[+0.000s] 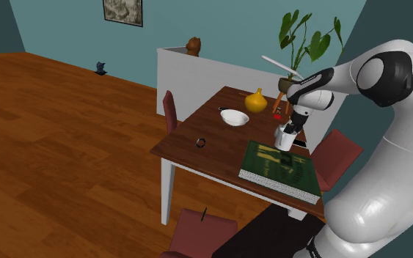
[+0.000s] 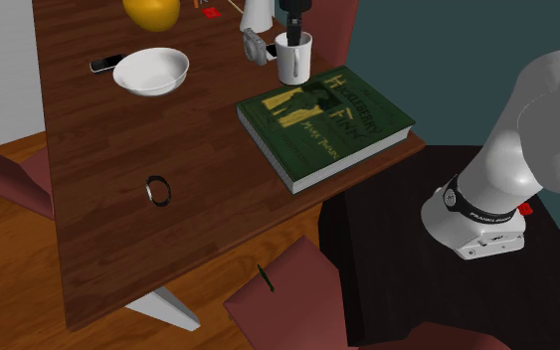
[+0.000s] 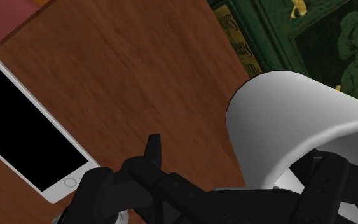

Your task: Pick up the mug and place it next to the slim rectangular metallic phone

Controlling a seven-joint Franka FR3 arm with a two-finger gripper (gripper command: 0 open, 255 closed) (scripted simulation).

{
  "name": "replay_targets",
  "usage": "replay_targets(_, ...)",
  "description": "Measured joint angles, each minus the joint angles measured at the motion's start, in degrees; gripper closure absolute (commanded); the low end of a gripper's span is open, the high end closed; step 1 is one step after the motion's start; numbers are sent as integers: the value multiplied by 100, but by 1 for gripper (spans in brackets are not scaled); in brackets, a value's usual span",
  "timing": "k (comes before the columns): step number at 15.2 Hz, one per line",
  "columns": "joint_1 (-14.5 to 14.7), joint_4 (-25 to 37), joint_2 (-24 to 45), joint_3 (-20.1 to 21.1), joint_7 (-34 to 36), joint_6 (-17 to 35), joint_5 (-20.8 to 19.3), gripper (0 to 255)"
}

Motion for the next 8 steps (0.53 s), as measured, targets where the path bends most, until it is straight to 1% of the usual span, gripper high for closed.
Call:
replay_targets(4, 6, 331, -211, -20, 101, -523, -142, 0)
replay_targets(8, 13, 354, -280, -18, 136, -611, -182, 0)
